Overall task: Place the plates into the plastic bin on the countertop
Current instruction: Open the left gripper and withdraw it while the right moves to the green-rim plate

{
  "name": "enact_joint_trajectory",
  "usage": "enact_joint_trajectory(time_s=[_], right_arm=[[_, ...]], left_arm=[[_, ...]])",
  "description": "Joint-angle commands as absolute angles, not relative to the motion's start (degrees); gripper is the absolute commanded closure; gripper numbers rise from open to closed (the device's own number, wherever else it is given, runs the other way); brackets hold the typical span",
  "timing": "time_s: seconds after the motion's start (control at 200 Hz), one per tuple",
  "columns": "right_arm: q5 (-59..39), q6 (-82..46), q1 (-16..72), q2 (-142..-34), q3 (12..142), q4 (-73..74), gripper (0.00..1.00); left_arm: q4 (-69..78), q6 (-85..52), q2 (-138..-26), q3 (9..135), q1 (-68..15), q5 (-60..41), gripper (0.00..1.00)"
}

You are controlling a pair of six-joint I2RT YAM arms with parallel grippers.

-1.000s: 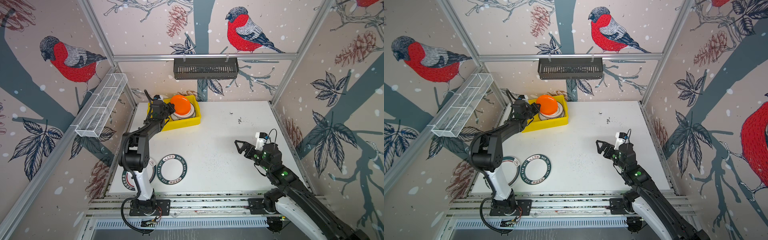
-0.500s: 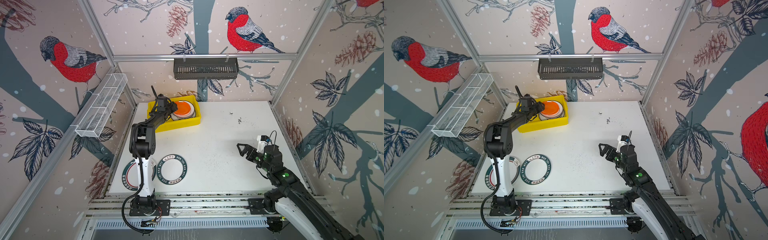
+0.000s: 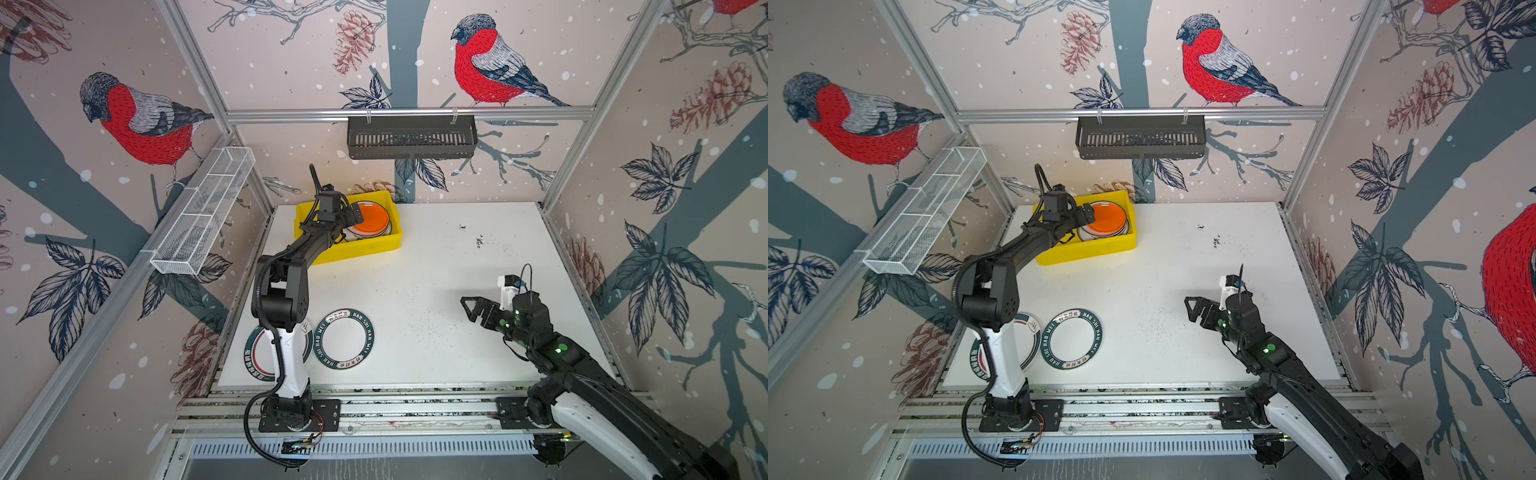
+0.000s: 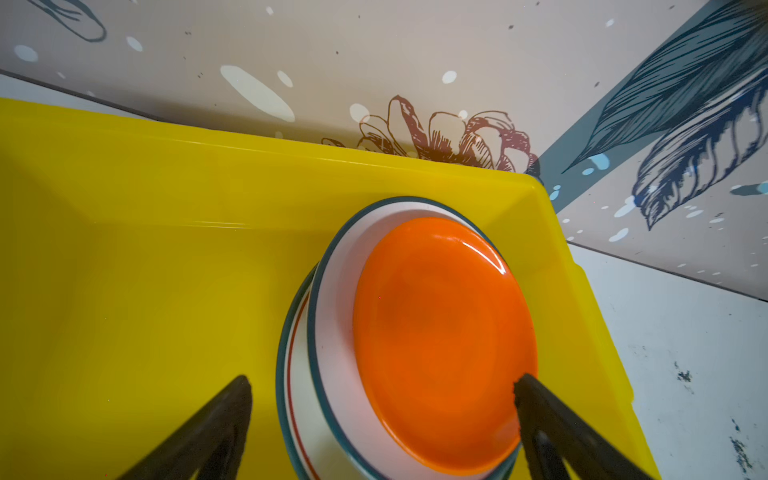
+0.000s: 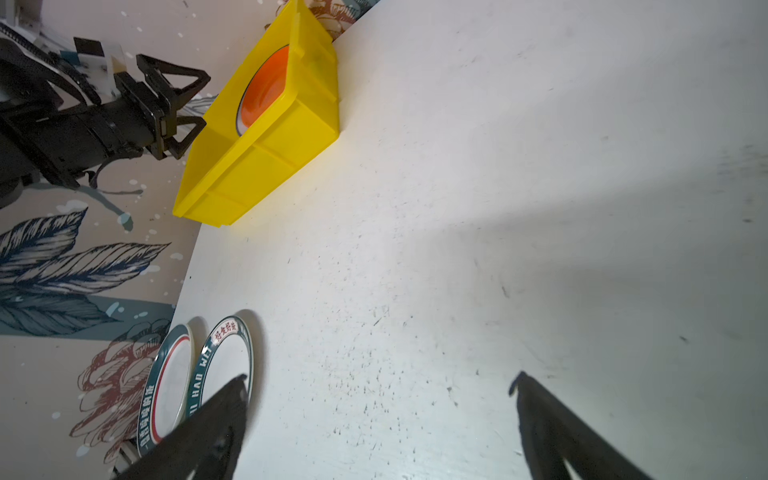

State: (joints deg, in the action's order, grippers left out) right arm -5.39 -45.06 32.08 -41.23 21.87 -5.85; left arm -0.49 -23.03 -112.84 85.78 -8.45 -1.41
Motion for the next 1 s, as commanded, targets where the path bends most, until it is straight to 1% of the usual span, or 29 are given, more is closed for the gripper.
enact_joint_trajectory(time_s=[0.0, 0.105, 0.26, 0.441, 0.536, 0.611, 0.686, 0.821, 0.896, 0.951, 0.996], right_arm=[[-3.8, -44.8, 34.3, -46.1, 22.6, -2.5, 0.01], [-7.0, -44.3, 37.0, -53.6, 23.6, 1.8, 0.03], [-11.5, -41.3, 41.4, -65.5, 30.4, 4.4, 0.04], [-14.2, -40.2, 46.2, -77.9, 36.2, 9.1, 0.1], [-16.3, -40.1, 48.4, -83.4, 39.0, 11.3, 0.16], [-16.6, -39.4, 50.4, -87.2, 41.6, 12.2, 0.18], [-17.1, -38.9, 52.3, -91.2, 44.6, 12.0, 0.23], [-18.4, -37.8, 54.9, -97.4, 49.7, 11.2, 0.28], [-18.5, -37.0, 55.9, -99.8, 52.2, 9.5, 0.29], [-18.5, -36.6, 56.5, -101.2, 53.7, 8.5, 0.35], [-18.5, -36.4, 56.9, -101.9, 54.5, 8.0, 0.41]], left_arm=[[-2.1, -26.3, -106.7, 80.2, -8.4, 2.9, 0.02], [-2.6, -28.6, -99.6, 70.6, -8.5, 3.5, 0.02], [1.2, -30.7, -87.4, 54.7, -8.9, 2.6, 0.02], [-1.5, -31.5, -74.2, 43.4, -10.5, 3.2, 0.02], [-4.3, -32.1, -68.1, 39.3, -10.5, 3.8, 0.02], [-4.8, -32.4, -63.8, 36.5, -10.5, 3.7, 0.02], [-5.0, -32.3, -60.1, 34.4, -10.5, 4.2, 0.02], [-7.2, -31.9, -57.3, 33.6, -10.4, 5.1, 0.02], [-7.8, -32.1, -56.6, 33.3, -10.4, 4.7, 0.02], [-7.7, -32.4, -56.0, 32.6, -10.3, 4.5, 0.02], [-7.2, -32.6, -55.3, 31.8, -10.3, 4.2, 0.02]])
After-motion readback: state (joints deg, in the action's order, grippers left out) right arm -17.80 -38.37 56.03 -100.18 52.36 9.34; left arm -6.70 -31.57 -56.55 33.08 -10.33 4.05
